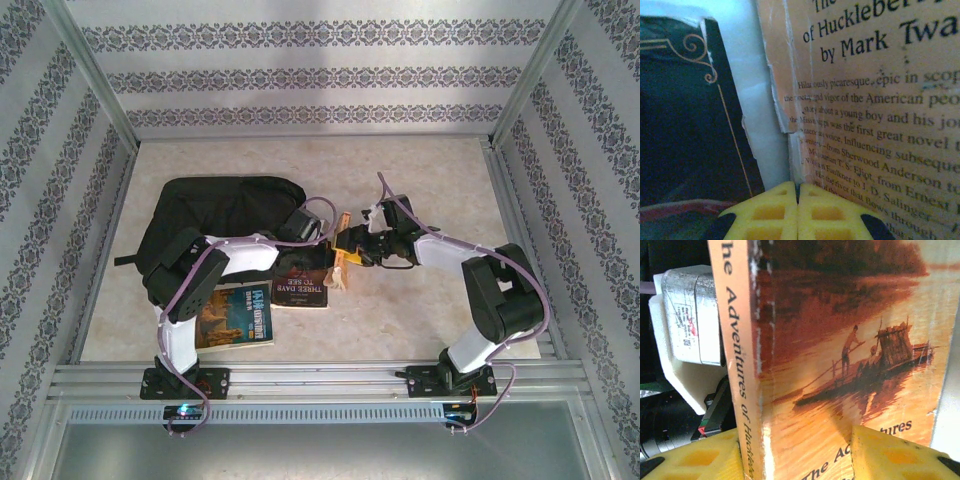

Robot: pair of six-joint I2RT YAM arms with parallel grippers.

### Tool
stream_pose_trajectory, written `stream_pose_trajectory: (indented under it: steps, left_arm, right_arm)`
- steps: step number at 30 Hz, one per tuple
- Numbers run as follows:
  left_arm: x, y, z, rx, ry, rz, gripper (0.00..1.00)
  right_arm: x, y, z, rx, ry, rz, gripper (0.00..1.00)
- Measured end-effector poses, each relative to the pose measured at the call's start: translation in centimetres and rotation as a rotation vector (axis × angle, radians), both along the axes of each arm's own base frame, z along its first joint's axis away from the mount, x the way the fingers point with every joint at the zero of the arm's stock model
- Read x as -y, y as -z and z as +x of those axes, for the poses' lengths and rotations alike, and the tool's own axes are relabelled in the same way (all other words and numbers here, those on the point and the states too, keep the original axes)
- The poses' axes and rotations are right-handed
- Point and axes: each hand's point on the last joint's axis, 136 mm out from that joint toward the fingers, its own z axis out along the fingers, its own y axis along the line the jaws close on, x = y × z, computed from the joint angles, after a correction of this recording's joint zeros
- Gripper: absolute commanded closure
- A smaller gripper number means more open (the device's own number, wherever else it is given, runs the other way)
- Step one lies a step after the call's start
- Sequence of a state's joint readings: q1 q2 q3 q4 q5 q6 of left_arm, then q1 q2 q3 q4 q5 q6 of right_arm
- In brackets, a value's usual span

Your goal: Pack the student bag

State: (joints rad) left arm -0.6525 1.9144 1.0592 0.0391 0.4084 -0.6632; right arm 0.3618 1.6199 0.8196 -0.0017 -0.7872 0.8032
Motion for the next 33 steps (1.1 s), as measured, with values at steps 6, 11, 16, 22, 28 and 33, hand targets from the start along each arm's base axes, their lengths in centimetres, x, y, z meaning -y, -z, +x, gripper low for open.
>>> stream_pose_trajectory:
  steps: [6, 11, 16, 22, 28, 33]
  left_arm:
    - [0.1, 0.1, -0.1, 0.006, 0.006, -0.014, 0.93]
    - [0.2, 0.1, -0.2, 0.01, 0.01, -0.021, 0.92]
    - [0.2, 0.1, -0.2, 0.011, 0.011, -0.021, 0.92]
    - [0.2, 0.0, -0.3, 0.009, 0.016, -0.025, 0.92]
    - [0.3, 0.0, -0.3, 0.006, 0.019, -0.028, 0.92]
    - [0.4, -0.1, -0.4, 0.0, 0.022, -0.036, 0.86]
  right_arm:
    - [0.8, 0.3, 0.1, 0.001, 0.005, -0.018, 0.42]
    - [1.5, 0.6, 0.1, -0.017, 0.016, -0.029, 0.41]
    - [1.7, 0.6, 0.2, -0.018, 0.021, -0.029, 0.4]
    - [2.3, 0.7, -0.4, -0.029, 0.035, -0.041, 0.24]
    - [2.6, -0.3, -0.4, -0.009, 0.045, -0.036, 0.2]
    - [2.6, -0.4, -0.5, -0.008, 0.045, -0.035, 0.17]
